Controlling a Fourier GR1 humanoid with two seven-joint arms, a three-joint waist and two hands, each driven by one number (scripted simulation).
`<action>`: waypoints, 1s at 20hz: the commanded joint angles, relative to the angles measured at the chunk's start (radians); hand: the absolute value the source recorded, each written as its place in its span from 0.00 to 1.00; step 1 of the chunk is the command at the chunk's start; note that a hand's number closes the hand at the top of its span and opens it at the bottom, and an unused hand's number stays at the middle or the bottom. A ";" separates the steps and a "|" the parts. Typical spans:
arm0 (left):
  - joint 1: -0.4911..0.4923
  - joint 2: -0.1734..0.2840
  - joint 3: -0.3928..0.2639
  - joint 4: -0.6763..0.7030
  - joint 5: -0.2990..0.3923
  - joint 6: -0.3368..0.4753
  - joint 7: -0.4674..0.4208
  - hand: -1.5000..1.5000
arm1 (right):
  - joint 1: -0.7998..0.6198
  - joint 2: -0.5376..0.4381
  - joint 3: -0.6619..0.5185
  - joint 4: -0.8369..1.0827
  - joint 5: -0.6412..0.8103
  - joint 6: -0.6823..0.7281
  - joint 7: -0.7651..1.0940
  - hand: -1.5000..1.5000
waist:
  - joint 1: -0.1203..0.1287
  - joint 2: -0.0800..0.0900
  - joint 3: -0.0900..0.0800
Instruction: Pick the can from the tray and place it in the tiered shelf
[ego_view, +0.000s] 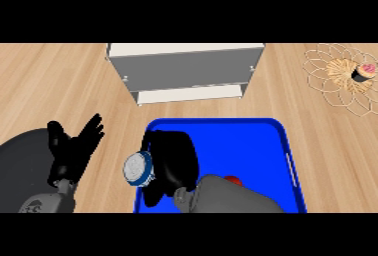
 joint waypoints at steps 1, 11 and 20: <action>0.000 -0.014 0.002 0.055 -0.011 0.002 -0.029 0.50 | -0.161 0.002 0.074 -0.117 -0.014 -0.107 0.133 1.00 | -0.013 -0.004 -0.003; 0.052 0.007 0.030 0.032 0.009 -0.018 -0.019 0.50 | -0.536 0.002 -0.190 -0.193 0.052 0.047 0.411 1.00 | -0.043 -0.015 -0.003; 0.009 -0.028 0.015 0.046 -0.034 0.038 -0.012 0.50 | -0.721 -0.038 -0.473 -0.049 -0.002 0.167 0.342 1.00 | -0.062 -0.007 -0.002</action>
